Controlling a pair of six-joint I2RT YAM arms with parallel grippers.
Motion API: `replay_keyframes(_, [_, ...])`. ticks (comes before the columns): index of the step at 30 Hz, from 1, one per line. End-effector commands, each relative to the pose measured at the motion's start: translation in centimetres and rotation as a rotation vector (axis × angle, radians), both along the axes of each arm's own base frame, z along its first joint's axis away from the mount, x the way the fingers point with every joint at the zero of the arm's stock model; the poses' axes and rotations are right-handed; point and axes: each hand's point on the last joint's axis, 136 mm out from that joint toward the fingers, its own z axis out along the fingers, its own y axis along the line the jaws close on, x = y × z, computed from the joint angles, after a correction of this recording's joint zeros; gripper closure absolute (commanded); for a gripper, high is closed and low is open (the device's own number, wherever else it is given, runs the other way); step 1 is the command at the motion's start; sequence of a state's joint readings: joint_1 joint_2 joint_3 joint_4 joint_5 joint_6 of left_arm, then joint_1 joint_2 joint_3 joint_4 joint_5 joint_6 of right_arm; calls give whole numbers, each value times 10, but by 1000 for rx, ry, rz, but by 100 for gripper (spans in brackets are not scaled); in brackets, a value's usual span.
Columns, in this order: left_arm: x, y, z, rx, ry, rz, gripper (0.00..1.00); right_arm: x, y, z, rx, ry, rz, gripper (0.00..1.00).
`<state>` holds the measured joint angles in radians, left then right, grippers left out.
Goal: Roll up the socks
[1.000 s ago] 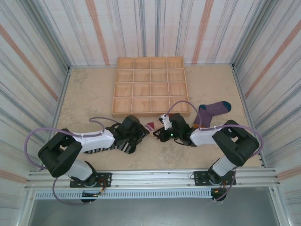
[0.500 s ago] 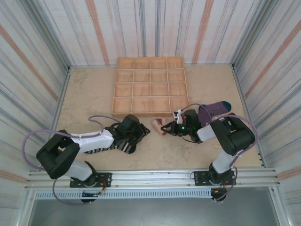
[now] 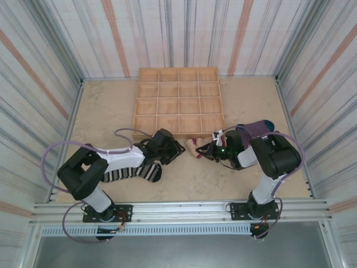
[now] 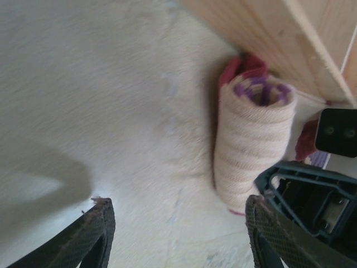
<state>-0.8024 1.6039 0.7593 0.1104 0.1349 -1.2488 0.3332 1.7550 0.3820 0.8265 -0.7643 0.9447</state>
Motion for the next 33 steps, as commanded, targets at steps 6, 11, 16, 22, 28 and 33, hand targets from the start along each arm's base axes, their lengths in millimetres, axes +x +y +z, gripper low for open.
replay_keyframes(6, [25, -45, 5, -28, -52, -84, 36, -39, -33, -70, -174, 291, -103, 100])
replay_keyframes(11, [30, -52, -14, -16, -5, -49, 41, -37, -34, -69, -167, 284, -113, 100])
replay_keyframes(16, [33, -50, -26, 14, 23, -19, 53, -38, -35, -69, -164, 281, -110, 100])
replay_keyframes(22, [34, -43, -26, 74, 33, -17, 82, -38, -32, -56, -185, 196, -60, 92])
replay_keyframes(28, [27, -22, -24, 113, 58, 4, 100, -41, -12, -19, -374, -27, 94, 61])
replay_keyframes(33, [9, 4, -21, 123, 90, 58, 100, -45, 6, 22, -562, -289, 185, 44])
